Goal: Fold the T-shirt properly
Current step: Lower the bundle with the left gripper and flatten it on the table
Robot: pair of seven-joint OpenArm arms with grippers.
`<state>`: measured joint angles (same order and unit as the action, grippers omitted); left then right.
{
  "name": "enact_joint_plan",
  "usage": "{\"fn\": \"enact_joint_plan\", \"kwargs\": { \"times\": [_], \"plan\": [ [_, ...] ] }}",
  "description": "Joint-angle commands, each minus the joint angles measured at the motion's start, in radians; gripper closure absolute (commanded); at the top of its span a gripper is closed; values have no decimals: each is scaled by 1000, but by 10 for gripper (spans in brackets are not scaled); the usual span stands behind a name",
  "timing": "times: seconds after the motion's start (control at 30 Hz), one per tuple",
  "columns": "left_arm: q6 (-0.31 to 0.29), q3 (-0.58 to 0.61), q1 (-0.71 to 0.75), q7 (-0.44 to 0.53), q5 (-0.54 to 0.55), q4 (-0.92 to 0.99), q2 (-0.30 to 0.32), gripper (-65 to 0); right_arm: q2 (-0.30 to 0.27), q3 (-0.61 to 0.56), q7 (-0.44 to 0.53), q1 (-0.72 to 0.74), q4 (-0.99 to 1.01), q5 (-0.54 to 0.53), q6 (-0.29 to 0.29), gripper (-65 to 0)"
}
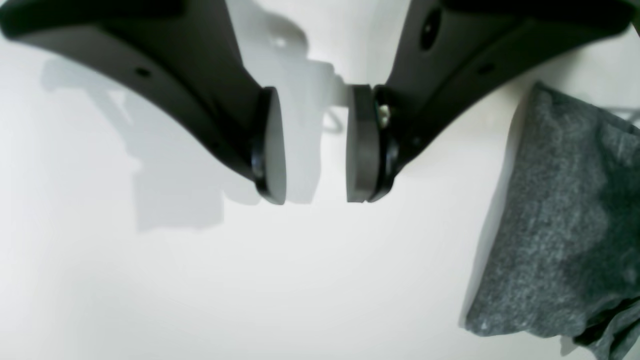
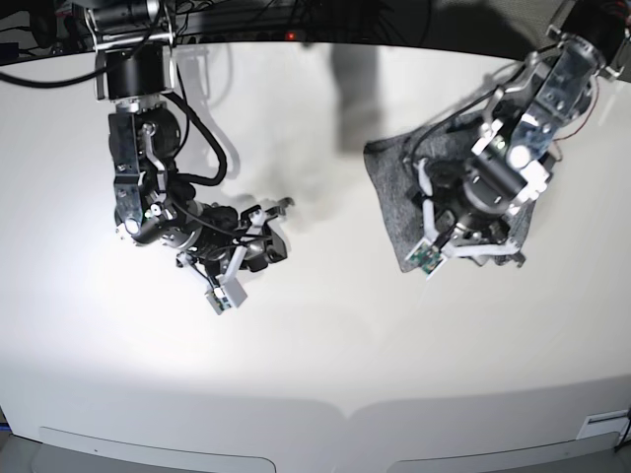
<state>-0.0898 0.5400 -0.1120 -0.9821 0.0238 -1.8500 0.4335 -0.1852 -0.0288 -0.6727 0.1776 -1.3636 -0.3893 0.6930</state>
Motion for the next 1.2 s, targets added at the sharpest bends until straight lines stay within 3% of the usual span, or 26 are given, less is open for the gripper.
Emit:
{"fn": "enact_joint_plan", "kwargs": {
  "times": [0.0, 0.13, 0.3, 0.47, 0.6, 0.73, 0.9, 1.03, 1.17],
  "plan": [
    [6, -9, -32, 24, -6, 27, 2, -260, -8, 3, 14, 24, -21, -11, 5, -206],
    [-1, -9, -96, 28, 37, 208, -8, -260, -9, 3, -8, 24, -21, -11, 5, -206],
    [-12, -9, -142, 25, 36, 390, 34, -260, -8, 3, -7, 24, -21, -11, 5, -206],
    [-7, -9, -157, -12, 38, 409, 116, -260, -8, 3, 1, 24, -21, -17, 5, -206],
    [-1, -9, -157, -19, 91, 399, 132, -260, 7, 2, 3, 27, -21, -80, 5, -206],
    [-2, -9, -157, -8, 116, 399, 57, -260, 87, 1, 0, 51, -21, -113, 5, -206],
    [-16, -9, -156, 5, 116, 399, -120, -260, 178, 2, -8, 106, -20, -96, 5, -206],
    [-55, -9, -160, 15, 106, 399, -214, -260, 183, 3, -22, 142, -20, -47, 5, -206],
    [-61, -9, -172, 15, 110, 399, -264, -260, 151, 3, -24, 148, -20, -48, 5, -206]
  ]
}}
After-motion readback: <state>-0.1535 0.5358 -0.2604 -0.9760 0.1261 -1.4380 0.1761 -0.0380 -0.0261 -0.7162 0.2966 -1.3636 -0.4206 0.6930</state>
